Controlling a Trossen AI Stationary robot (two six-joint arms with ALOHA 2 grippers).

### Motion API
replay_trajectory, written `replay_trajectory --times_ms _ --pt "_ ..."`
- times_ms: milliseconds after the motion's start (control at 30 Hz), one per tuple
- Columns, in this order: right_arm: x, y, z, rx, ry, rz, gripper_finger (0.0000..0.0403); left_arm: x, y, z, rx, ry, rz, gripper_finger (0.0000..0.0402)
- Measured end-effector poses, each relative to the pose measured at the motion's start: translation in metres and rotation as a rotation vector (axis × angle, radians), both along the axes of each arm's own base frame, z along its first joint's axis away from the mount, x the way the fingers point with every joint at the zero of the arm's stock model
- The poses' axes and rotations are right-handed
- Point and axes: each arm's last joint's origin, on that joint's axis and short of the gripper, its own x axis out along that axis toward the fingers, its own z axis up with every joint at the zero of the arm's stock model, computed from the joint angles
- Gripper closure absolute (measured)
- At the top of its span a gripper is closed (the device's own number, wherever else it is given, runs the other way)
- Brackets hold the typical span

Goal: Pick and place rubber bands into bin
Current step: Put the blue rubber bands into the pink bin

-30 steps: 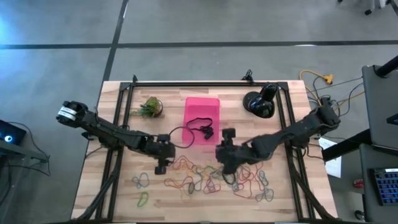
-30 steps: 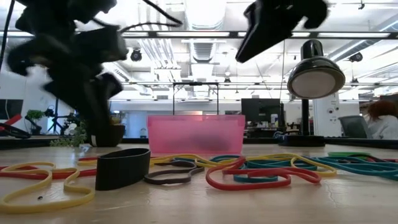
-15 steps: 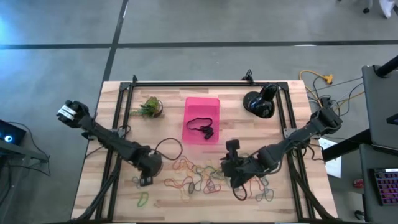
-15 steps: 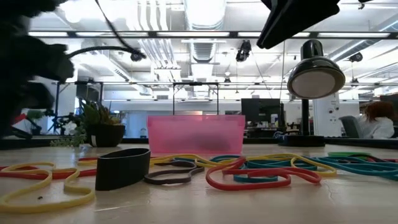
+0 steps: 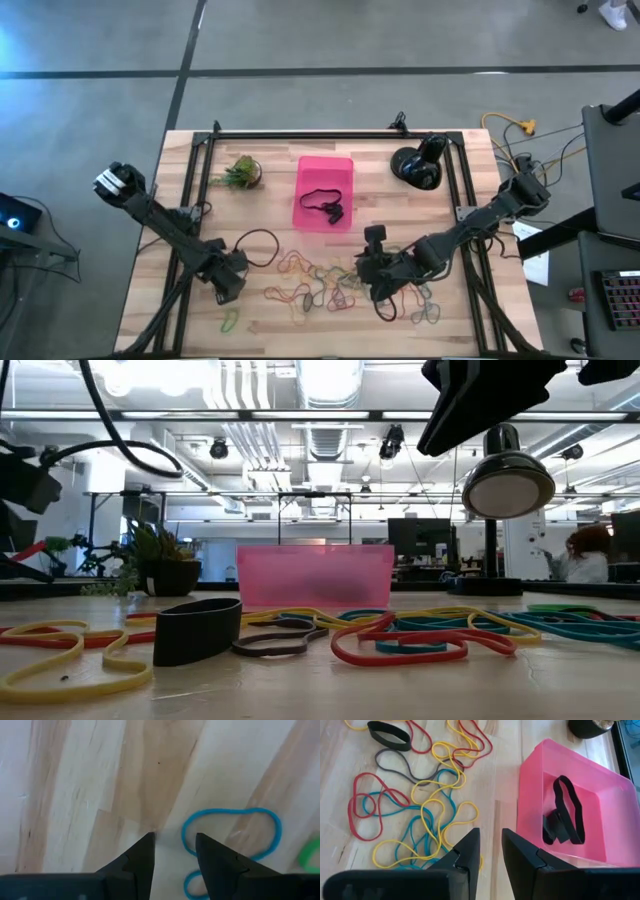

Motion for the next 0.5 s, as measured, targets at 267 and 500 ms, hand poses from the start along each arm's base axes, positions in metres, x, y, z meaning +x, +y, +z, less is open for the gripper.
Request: replay_trajectory --times_ms 267,500 --pt "-0.001 0.000 -0.004 0.017 -0.004 -0.022 0.0326 0.003 -0.002 -0.008 0.027 0.029 -0.007 0.0274" --pt "-0.003 -0.002 -0.010 0.017 0.010 -0.034 0.0327 0.003 -0.003 -0.011 0.035 0.037 -0.015 0.0284"
